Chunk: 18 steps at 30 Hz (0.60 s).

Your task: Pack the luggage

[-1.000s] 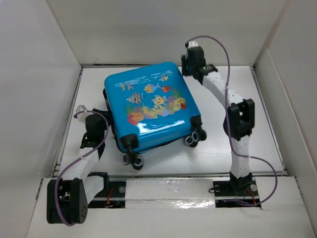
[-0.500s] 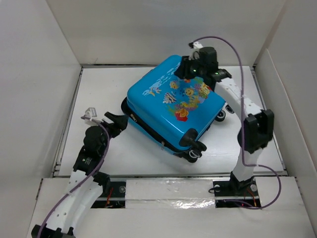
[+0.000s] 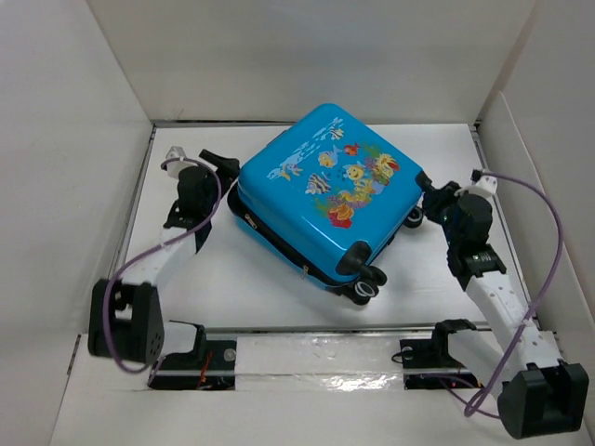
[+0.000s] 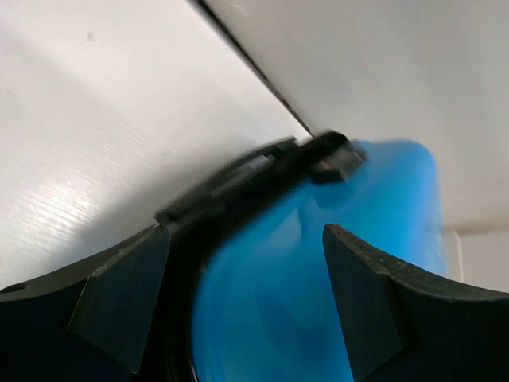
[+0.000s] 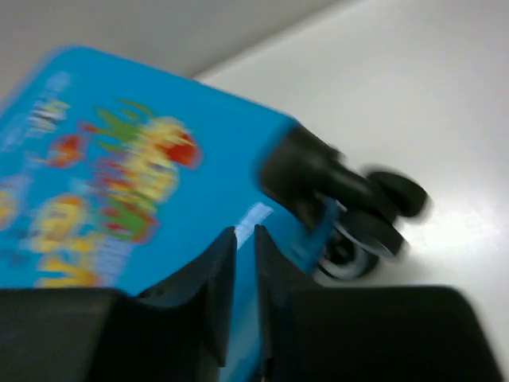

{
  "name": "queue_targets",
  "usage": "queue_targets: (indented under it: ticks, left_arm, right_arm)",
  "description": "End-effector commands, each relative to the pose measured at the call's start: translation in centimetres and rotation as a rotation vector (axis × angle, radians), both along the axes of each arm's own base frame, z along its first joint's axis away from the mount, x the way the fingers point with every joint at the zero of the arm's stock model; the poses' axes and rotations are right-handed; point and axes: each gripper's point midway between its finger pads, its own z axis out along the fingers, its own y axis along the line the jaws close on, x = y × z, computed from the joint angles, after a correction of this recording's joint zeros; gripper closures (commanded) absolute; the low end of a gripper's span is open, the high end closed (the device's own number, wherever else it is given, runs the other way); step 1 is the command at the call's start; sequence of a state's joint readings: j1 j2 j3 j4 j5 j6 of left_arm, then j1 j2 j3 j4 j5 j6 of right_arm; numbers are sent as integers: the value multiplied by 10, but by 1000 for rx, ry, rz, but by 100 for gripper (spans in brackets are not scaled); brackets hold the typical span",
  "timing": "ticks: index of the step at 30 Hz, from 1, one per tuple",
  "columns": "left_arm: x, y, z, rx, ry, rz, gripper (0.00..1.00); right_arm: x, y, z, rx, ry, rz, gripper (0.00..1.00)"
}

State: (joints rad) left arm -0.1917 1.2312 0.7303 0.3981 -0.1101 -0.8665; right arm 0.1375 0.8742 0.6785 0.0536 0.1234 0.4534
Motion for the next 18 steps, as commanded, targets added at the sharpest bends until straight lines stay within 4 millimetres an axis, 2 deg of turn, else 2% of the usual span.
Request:
queue_targets:
  ticks: [1, 2, 3, 4, 5, 6, 7, 8, 9, 11, 12, 13, 14, 15, 16, 17, 18]
  left_arm:
    - [47, 15, 42, -111, -133, 42, 25]
    - [56, 18, 38, -122, -122, 39, 25]
    - [69, 27, 18, -129, -71, 43, 25]
    - [77, 26, 26, -141, -78, 14, 25]
    - [84, 29, 21, -141, -66, 5, 25]
    - [91, 32, 4, -149, -20, -12, 24]
    - [95, 34, 2, -153, -10, -20, 24]
    - [97, 32, -4, -152, 0, -34, 24]
    - [99, 30, -16, -153, 22, -40, 25]
    - [98, 28, -30, -146, 44, -60, 26]
    - [97, 24, -44, -155, 74, -79, 26]
    - [91, 21, -58, -164, 95, -88, 26]
    - [87, 19, -66, -175, 101, -97, 26]
    - [82, 16, -75, -199, 112, -107, 27]
    - [69, 11, -90, -207, 121, -117, 27]
    - [63, 4, -96, -208, 126, -132, 28]
    - [57, 6, -99, -198, 125, -124, 28]
  right_arm:
    - [-8, -32, -43, 86, 60, -159, 67]
    - [-11, -36, -55, 90, 82, -170, 45]
    - [-10, -40, -56, 94, 72, -171, 29]
    - [-10, -42, -59, 99, 74, -167, 17]
    - [-7, -41, -62, 105, 82, -147, 3]
    - [-5, -30, -62, 123, 82, -66, 0]
    - [2, -23, -54, 134, 44, -15, 0]
    - [9, -20, -64, 151, 79, 10, 0]
    - [15, -11, -57, 183, 79, 59, 0]
    - [26, -1, -61, 206, 102, 108, 0]
    - [33, 10, -75, 233, 148, 168, 0]
    - [43, 15, -64, 237, 107, 206, 0]
    - [48, 29, -65, 243, 115, 261, 2]
    - [53, 42, -80, 249, 165, 319, 3]
    - [63, 52, -67, 236, 140, 358, 4]
    - [64, 73, -66, 222, 144, 418, 5]
    - [66, 84, -66, 197, 151, 457, 6]
